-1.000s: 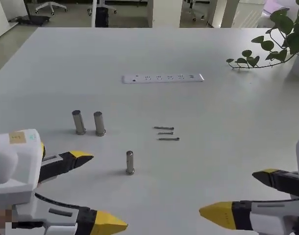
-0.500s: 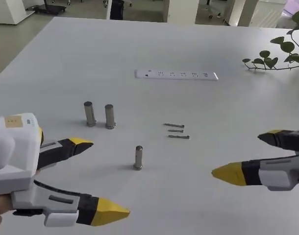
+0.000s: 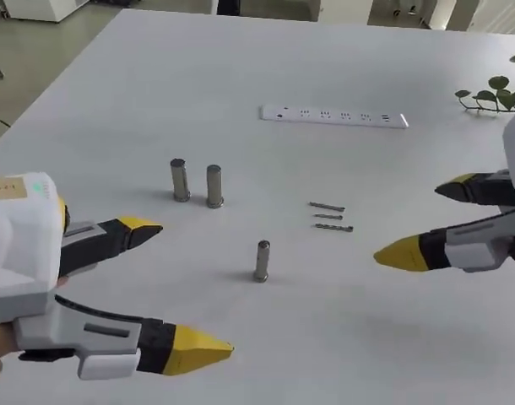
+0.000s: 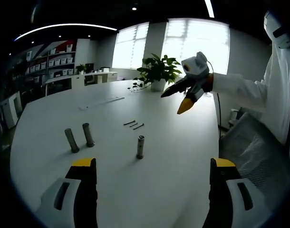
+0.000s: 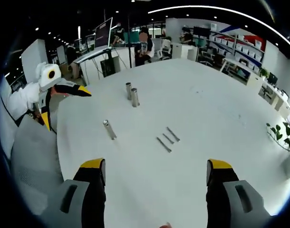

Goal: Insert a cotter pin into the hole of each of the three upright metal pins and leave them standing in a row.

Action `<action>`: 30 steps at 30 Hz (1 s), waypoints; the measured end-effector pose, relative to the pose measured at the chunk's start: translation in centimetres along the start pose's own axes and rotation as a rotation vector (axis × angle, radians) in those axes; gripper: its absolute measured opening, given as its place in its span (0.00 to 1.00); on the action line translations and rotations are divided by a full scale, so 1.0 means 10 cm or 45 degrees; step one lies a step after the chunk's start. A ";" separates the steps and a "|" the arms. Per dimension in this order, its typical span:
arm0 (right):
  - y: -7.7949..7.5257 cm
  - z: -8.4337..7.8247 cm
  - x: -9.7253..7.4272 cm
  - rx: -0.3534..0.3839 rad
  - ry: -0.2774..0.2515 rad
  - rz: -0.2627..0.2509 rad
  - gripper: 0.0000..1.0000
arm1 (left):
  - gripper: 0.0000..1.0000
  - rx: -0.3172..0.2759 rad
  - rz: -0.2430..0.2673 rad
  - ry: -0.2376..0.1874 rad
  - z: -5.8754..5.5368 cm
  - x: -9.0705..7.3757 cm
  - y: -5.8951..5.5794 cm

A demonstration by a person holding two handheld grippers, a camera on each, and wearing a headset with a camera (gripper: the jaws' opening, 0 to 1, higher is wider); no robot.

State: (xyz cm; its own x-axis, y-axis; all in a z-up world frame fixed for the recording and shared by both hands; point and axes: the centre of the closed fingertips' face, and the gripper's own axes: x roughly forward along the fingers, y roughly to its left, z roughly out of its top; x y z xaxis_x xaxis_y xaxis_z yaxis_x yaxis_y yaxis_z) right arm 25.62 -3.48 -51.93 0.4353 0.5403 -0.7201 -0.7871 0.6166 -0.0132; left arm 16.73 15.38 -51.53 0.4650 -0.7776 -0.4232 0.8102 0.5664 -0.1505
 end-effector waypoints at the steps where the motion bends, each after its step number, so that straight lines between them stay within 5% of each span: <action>1: 0.02 0.01 0.04 -0.050 0.021 0.037 0.85 | 0.99 0.004 0.013 -0.004 0.01 -0.01 0.02; 3: -0.01 0.06 0.10 -0.139 0.047 0.047 0.82 | 0.99 0.004 0.030 -0.002 0.01 -0.02 0.03; 13: 0.00 0.12 0.44 -0.292 0.117 0.147 0.77 | 0.99 -0.040 0.078 -0.028 -0.03 -0.07 0.08; 21: -0.08 0.11 0.67 -0.314 0.152 0.211 0.65 | 0.99 -0.076 0.118 -0.030 -0.12 -0.12 0.12; 25: -0.14 0.13 0.74 -0.324 0.178 0.226 0.60 | 0.99 -0.114 0.181 -0.087 -0.06 -0.20 0.20; 30: -0.18 0.13 0.85 -0.337 0.215 0.258 0.51 | 0.98 -0.136 0.184 -0.119 -0.02 -0.23 0.19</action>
State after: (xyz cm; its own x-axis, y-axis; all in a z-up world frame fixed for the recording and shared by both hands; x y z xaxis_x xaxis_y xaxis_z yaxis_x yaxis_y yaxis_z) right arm 31.35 0.74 -57.07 0.1985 0.5202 -0.8307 -0.9452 0.3259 -0.0218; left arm 17.15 18.33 -51.07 0.6091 -0.7050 -0.3633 0.6922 0.6961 -0.1904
